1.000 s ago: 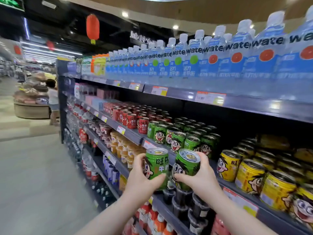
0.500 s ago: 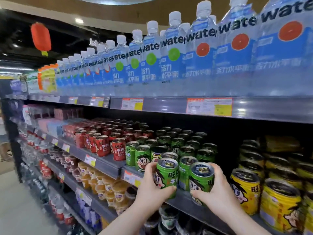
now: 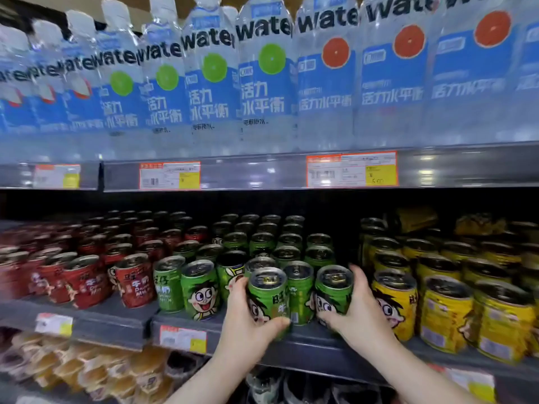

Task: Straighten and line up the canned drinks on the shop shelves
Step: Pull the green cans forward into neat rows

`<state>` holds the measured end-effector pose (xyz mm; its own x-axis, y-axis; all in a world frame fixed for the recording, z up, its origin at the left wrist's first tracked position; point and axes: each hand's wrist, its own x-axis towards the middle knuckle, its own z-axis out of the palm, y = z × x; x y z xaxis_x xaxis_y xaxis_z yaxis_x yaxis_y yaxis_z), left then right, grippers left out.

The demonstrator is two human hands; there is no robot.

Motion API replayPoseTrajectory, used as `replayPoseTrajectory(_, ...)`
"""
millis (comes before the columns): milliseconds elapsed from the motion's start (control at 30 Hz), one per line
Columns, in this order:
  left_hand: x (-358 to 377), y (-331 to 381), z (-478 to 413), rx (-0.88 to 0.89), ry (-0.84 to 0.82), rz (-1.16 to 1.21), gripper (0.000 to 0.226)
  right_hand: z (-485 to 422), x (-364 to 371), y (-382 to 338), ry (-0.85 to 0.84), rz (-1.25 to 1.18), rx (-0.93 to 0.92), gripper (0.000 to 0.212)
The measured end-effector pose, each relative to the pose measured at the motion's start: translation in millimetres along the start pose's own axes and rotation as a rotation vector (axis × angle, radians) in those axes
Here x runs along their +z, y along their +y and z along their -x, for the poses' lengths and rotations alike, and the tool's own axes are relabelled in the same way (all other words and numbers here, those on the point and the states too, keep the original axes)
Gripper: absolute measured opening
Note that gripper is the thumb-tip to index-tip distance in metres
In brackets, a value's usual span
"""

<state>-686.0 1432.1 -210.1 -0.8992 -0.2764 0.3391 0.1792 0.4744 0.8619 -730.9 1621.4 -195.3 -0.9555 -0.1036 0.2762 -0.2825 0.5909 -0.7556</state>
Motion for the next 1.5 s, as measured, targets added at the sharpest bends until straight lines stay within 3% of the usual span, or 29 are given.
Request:
replayPoseTrajectory(267, -7, 1, -2, 0.101, -0.054, -0.052, 0.092, 26, 14, -23, 0.138, 0.282, 0.034, 0.107)
replayPoseTrajectory(367, -11, 2, -5, 0.094, -0.101, -0.055, 0.096, 36, 16, -42, 0.227, 0.464, -0.189, 0.076)
replayPoseTrajectory(467, -14, 2, -8, 0.131, -0.12, -0.052, 0.088, 30, 22, -67, 0.091, 0.556, -0.355, 0.058)
replayPoseTrajectory(633, -23, -6, -11, 0.203, -0.082, -0.078, 0.083, 9, 32, -85, -0.174, 0.71, -0.27, 0.084)
replayPoseTrajectory(800, -35, -16, -16, 0.177, -0.146, -0.074, 0.089, 9, 39, -89, -0.278, 0.685, -0.316, 0.096)
replayPoseTrajectory(1100, -52, -20, -29, 0.071, -0.151, -0.067, 0.103, -8, 63, -109, -0.183, 0.852, -0.414, 0.084)
replayPoseTrajectory(1400, -45, -23, -30, -0.014, -0.178, -0.063, 0.094, -22, 85, -101, -0.131, 0.985, -0.375, 0.078)
replayPoseTrajectory(1500, -48, -17, -21, 0.036, -0.149, -0.053, 0.089, -21, 81, -103, -0.178, 0.977, -0.343, 0.081)
